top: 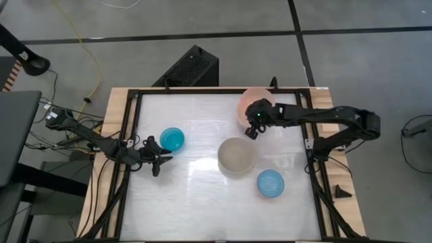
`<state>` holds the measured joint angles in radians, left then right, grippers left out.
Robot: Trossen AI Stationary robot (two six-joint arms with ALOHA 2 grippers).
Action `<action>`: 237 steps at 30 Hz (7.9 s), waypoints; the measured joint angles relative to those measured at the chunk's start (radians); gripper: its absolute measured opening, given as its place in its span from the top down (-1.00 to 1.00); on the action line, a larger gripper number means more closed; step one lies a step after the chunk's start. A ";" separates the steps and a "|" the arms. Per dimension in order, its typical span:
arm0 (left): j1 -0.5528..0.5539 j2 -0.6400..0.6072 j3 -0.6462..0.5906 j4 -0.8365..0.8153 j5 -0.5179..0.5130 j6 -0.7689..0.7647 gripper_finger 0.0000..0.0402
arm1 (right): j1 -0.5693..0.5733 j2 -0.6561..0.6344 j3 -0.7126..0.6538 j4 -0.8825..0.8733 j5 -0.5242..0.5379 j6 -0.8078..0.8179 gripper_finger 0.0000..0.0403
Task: Nest bowls inside each other by size order
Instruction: Stack the light orange bowl on top of the white bowl, then stack the gray bowl on top of the light orange bowl
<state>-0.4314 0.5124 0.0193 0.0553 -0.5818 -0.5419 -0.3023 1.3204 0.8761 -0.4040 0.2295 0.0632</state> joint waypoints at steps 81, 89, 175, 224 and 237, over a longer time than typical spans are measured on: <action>0.000 0.000 0.000 0.003 -0.001 0.000 0.38 | 0.289 0.276 0.111 0.013 0.879 0.592 0.84; 0.000 0.000 0.000 0.003 -0.001 0.000 0.38 | 0.292 0.278 0.112 -0.047 0.920 0.654 0.90; 0.000 0.005 0.000 0.002 0.000 0.000 0.38 | 0.718 0.158 0.114 0.157 0.114 0.245 0.31; 0.000 0.011 0.000 0.001 0.000 0.000 0.38 | 0.672 0.282 0.728 -0.877 0.486 0.242 0.85; 0.000 0.011 0.000 0.000 -0.001 0.000 0.38 | 0.331 -0.035 0.324 -0.559 0.418 0.133 0.84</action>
<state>-0.4316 0.5236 0.0193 0.0555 -0.5823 -0.5419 0.0283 1.2857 1.1998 -0.9634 0.6476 0.1959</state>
